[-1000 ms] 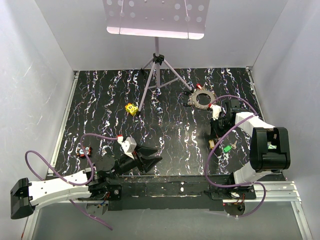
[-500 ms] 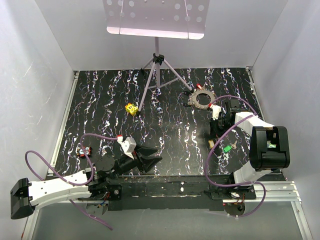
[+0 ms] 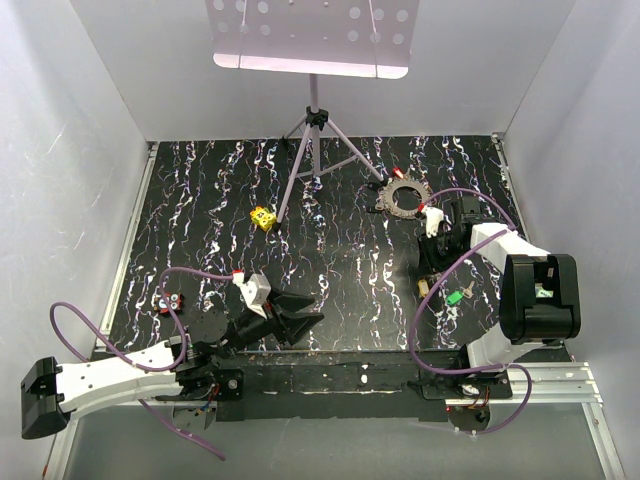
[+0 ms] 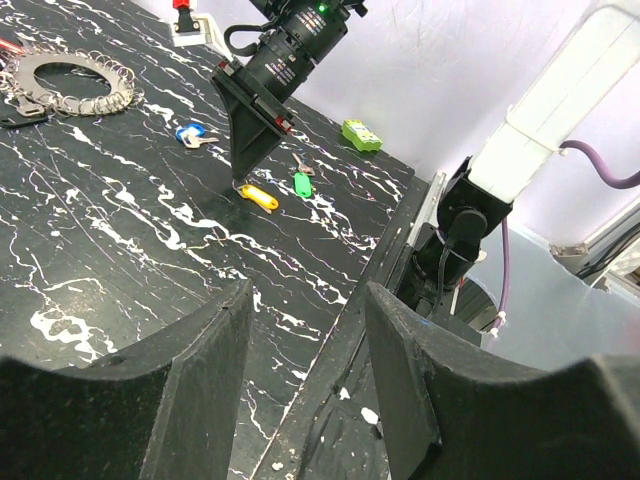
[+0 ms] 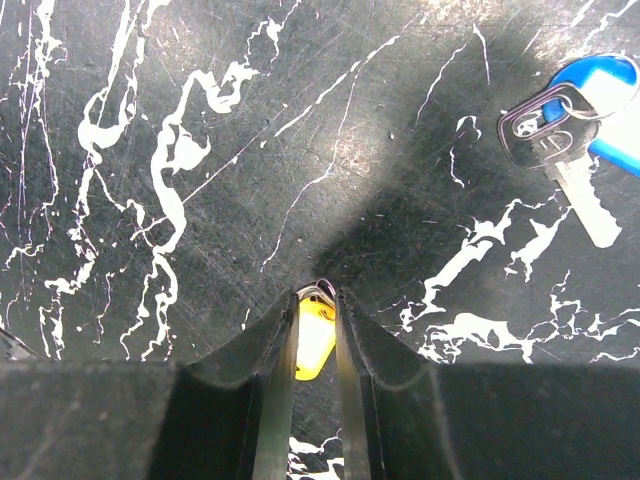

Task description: Put the keys on the keyring

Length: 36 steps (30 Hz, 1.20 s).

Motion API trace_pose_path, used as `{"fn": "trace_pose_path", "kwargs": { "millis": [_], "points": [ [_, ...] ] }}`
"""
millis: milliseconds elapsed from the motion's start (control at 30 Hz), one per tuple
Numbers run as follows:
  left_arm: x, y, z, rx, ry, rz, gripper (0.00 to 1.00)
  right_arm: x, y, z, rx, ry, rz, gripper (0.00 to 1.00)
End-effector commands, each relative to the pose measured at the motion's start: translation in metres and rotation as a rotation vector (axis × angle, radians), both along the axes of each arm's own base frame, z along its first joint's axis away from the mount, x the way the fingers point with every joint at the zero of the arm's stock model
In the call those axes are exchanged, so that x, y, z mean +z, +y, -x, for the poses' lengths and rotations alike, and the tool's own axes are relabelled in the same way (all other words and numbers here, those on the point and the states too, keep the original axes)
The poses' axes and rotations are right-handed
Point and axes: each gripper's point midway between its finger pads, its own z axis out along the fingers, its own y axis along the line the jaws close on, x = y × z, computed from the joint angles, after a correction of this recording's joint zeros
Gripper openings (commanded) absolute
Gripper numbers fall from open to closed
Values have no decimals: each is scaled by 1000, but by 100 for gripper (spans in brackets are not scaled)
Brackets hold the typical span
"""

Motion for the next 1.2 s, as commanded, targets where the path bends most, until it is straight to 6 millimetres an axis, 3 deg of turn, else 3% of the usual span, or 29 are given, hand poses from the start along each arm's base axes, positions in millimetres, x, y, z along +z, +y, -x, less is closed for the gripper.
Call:
{"fn": "trace_pose_path", "kwargs": {
  "millis": [0, 367, 433, 567, 600, 700, 833, 967, 1167],
  "points": [
    [-5, 2, -1, 8, 4, -5, 48, 21, 1, -17, -11, -73, -30, 29],
    [-2, 4, -2, 17, 17, 2, 51, 36, 2, -24, -17, -117, -68, 31],
    [-4, 7, -5, 41, 36, -1, 60, 44, -6, -29, -44, -143, -83, 32],
    [-2, 18, -17, 128, 76, 5, 94, 68, -8, -41, -46, -194, -140, 33],
    [-2, 21, -19, 146, 83, 4, 98, 75, -9, -45, -53, -204, -156, 33],
    [2, 33, -28, 226, 121, 1, 98, 98, -15, -66, -92, -220, -200, 33],
    [-1, 38, -35, 283, 167, -59, 98, 111, -14, -85, -106, -155, -260, 35],
    [-10, 31, -39, 292, 208, -140, 98, 113, -6, -107, -142, -59, -341, 37],
    [-29, 23, -45, 313, 236, -270, 98, 111, -14, -151, -257, -9, -333, 36]
  ]
}}
